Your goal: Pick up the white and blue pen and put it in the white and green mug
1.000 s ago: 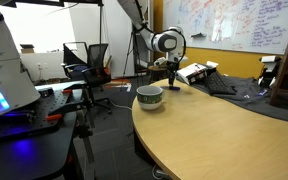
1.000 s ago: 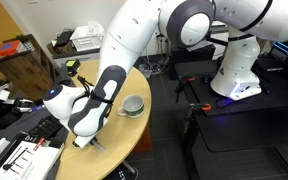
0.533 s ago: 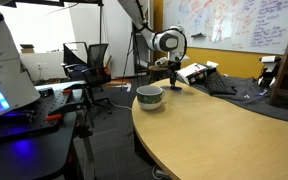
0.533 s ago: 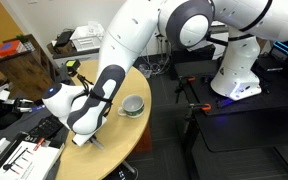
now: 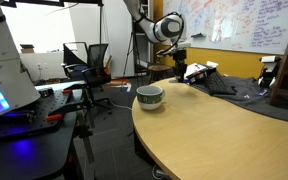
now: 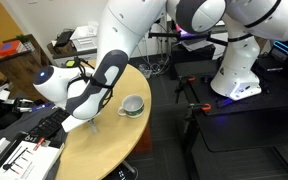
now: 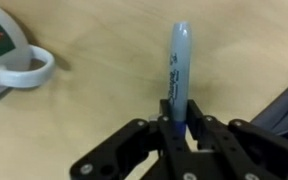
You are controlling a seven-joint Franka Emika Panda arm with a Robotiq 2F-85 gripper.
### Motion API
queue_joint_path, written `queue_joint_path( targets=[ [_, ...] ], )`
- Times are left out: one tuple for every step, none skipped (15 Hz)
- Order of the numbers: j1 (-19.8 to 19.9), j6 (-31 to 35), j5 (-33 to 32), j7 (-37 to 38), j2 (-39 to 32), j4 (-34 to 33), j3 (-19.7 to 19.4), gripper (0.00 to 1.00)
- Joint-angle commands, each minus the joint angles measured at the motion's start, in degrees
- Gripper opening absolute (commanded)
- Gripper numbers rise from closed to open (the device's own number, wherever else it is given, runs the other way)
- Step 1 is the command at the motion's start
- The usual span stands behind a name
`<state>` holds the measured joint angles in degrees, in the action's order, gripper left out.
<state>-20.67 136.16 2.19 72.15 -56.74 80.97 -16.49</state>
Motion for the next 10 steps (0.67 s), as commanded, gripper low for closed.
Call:
queue_joint_path(
  targets=[
    [-3.92,-1.56,-5.29,12.55,4.77,7.62,-4.41,0.05],
    [-4.81,-2.55,-6.93,16.18,5.44,8.79,-5.29,0.05],
    [-5.71,-3.95,-8.63,19.83,6.18,9.95,-6.02,0.05],
    [-6.57,-5.20,-10.34,23.52,7.09,11.33,-6.57,0.05],
    [-7.11,-6.99,-11.96,27.07,7.88,12.22,-6.88,0.05],
    [-7.52,-9.26,-13.48,30.61,8.74,12.93,-6.91,0.05],
    [-7.99,-11.63,-15.10,34.23,9.94,13.87,-6.84,0.05],
    [-8.12,-14.38,-16.62,37.65,10.98,14.48,-6.48,0.05],
    [-8.14,-17.37,-18.06,40.92,12.19,15.13,-5.98,0.05],
    [-8.14,-20.61,-19.46,44.09,13.46,15.82,-5.43,0.05]
  ],
)
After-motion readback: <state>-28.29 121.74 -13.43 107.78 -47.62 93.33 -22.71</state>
